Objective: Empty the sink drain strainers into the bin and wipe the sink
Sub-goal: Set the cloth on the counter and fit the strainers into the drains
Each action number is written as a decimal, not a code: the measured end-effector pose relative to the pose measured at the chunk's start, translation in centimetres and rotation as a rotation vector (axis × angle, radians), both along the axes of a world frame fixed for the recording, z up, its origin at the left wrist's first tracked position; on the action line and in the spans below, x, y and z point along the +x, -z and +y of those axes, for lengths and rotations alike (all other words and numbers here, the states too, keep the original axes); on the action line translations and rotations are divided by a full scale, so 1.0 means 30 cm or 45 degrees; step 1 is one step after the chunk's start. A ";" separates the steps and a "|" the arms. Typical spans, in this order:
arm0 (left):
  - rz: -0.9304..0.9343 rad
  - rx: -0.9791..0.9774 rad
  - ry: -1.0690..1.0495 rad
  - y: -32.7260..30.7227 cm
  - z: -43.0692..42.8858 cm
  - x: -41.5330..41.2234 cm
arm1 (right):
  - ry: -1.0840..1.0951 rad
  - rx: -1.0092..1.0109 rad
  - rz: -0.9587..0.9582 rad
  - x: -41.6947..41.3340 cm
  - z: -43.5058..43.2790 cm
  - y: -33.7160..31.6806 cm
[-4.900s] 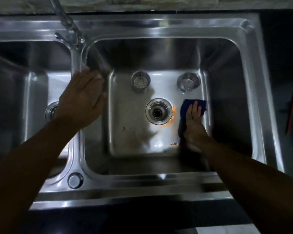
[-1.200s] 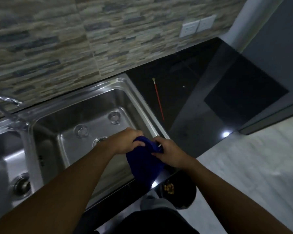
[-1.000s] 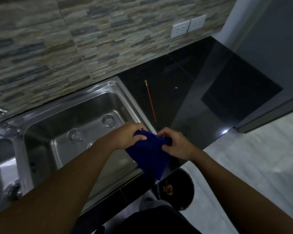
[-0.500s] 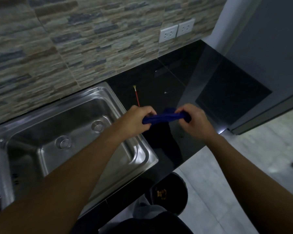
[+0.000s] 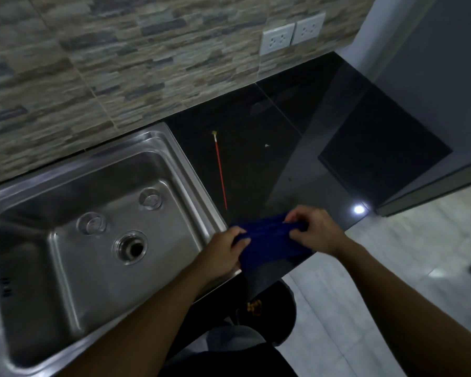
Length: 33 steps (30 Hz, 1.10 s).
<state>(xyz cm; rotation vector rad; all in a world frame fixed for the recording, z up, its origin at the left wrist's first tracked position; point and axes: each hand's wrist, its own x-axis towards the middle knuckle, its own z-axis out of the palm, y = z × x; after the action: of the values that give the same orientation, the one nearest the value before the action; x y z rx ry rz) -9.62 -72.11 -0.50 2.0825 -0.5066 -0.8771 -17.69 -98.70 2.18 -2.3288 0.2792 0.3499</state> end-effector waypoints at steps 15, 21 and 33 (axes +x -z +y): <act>-0.906 0.525 0.490 0.080 -0.033 -0.042 | -0.031 -0.838 -0.168 -0.050 0.259 0.230; -0.827 0.727 0.422 0.129 -0.023 -0.084 | -0.333 -0.855 -0.112 0.019 0.159 0.237; -0.760 0.804 0.395 0.097 0.010 -0.056 | 0.460 -0.723 0.143 0.082 0.461 0.181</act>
<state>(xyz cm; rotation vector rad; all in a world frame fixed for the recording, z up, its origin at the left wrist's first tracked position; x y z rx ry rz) -11.30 -71.81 -3.41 2.9229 -0.9833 -0.6121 -15.22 -84.86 -3.25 -2.7351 0.9435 0.2399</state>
